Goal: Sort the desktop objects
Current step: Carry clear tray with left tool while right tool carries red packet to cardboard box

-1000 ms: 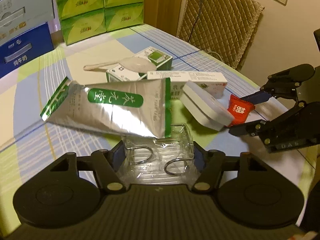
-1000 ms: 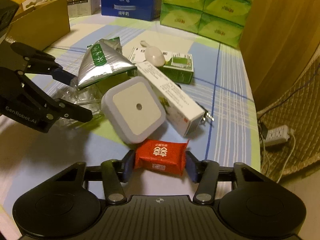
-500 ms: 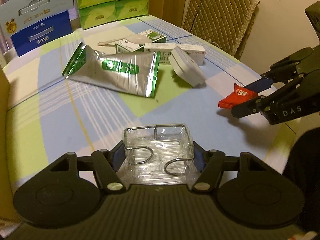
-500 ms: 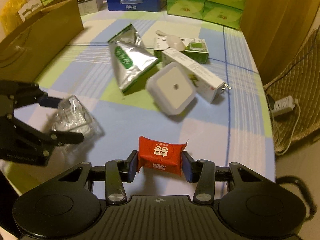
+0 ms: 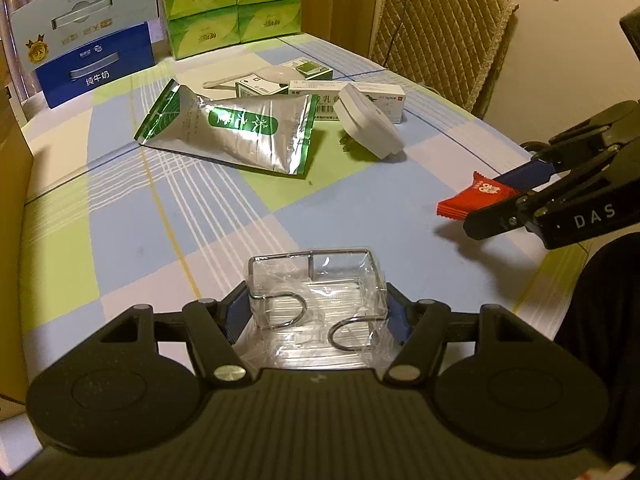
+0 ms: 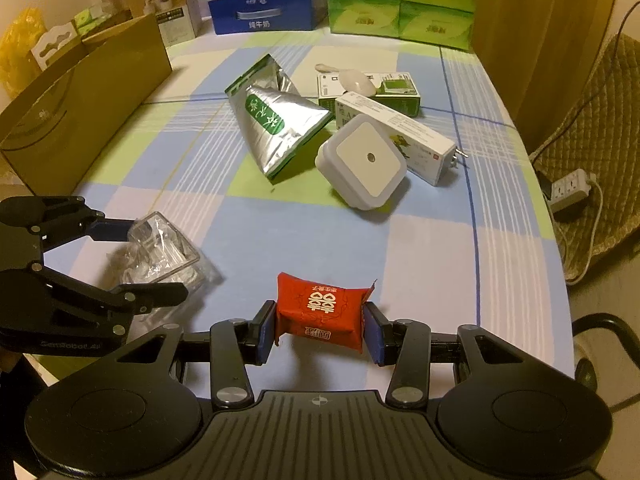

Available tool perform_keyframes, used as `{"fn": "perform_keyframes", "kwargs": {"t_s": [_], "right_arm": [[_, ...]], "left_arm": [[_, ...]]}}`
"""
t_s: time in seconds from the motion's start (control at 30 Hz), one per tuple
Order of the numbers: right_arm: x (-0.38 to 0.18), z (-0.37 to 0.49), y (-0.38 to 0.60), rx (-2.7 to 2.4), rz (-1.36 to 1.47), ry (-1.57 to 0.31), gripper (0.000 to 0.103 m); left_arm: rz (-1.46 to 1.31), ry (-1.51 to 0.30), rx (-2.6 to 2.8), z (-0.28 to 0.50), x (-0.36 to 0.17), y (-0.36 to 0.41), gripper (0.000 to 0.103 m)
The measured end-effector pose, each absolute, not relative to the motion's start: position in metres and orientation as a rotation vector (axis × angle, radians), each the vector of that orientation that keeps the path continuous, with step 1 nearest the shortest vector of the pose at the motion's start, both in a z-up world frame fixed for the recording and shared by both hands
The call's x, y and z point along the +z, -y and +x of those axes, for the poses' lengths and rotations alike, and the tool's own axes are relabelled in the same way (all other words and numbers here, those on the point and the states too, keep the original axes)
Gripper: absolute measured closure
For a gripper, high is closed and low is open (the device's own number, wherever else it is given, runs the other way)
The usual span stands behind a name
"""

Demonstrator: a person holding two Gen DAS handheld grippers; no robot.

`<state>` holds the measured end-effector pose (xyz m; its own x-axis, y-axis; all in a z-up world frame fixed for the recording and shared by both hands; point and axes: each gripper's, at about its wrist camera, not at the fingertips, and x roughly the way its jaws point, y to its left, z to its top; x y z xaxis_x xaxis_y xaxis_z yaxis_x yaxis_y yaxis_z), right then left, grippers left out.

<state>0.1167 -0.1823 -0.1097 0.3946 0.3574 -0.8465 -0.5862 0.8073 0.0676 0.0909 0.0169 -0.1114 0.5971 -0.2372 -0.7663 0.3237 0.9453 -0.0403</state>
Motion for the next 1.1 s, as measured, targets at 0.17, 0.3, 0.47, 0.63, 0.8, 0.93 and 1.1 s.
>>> {"fn": "perform_keyframes", "kwargs": {"t_s": [0.17,0.3,0.47,0.63,0.8,0.93,1.1], "right_arm": [[-0.106,0.111,0.185,0.595,-0.239,-0.992,0.061],[-0.099,0.106,0.187,0.589,-0.231,-0.979,0.061],[-0.089,0.097,0.188,0.583,-0.223,-0.961,0.061],[-0.079,0.088,0.186,0.594,-0.221,-0.938,0.061],[-0.069,0.08,0.184,0.601,-0.225,-0.913,0.061],[-0.063,0.075,0.182,0.605,-0.228,-0.898,0.061],[-0.056,0.072,0.18,0.611,-0.223,-0.88,0.061]], "left_arm": [[0.099,-0.871,-0.321,0.087,-0.105,-0.016,0.04],[0.103,-0.867,-0.304,0.084,-0.097,-0.015,0.04],[0.091,-0.849,-0.288,0.078,-0.081,-0.018,0.04],[0.071,-0.832,-0.267,0.071,-0.065,-0.022,0.04],[0.056,-0.816,-0.249,0.064,-0.053,-0.027,0.04],[0.043,-0.807,-0.237,0.06,-0.046,-0.03,0.04],[0.03,-0.796,-0.224,0.055,-0.038,-0.036,0.04]]}}
